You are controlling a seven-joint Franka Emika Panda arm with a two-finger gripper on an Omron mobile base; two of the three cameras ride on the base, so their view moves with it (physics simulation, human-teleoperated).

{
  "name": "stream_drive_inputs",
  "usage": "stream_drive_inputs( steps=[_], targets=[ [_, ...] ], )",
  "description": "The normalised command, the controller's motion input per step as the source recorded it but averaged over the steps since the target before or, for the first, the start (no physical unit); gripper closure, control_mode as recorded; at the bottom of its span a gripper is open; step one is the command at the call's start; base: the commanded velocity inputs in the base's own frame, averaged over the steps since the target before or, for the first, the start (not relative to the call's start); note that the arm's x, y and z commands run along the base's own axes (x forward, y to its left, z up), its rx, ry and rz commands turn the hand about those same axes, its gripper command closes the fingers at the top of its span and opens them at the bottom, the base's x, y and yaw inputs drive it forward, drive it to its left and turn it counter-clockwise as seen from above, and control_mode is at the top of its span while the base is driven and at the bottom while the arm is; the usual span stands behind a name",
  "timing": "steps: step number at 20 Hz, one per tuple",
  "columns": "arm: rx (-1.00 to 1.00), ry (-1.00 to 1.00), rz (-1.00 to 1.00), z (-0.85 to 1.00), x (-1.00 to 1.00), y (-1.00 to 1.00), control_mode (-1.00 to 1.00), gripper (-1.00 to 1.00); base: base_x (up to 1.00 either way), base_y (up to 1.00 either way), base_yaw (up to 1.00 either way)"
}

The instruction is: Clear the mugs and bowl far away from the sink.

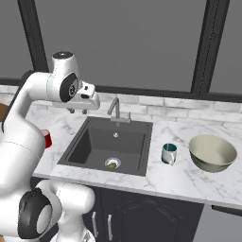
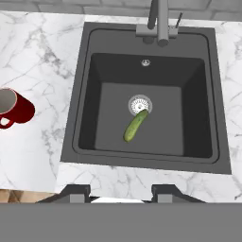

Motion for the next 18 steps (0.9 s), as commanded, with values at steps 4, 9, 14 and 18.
stream_drive_inputs(
  steps=[4, 9, 14, 18],
  targets=[
    [0.03, 0.0, 0.0, -0.03, -0.26, 0.2, -1.0, -1.0, 0.0, 0.0, 0.0],
    [0.08, 0.0, -0.03, -0.12, -0.54, 0.54, -1.0, -1.0, 0.0, 0.0, 0.0],
    [0.07, 0.0, -0.08, -0.14, -0.39, 0.54, -1.0, -1.0, 0.0, 0.0, 0.0],
    [-0.04, 0.0, -0.05, -0.04, -0.16, 0.41, -1.0, -1.0, 0.0, 0.0, 0.0]
  ],
)
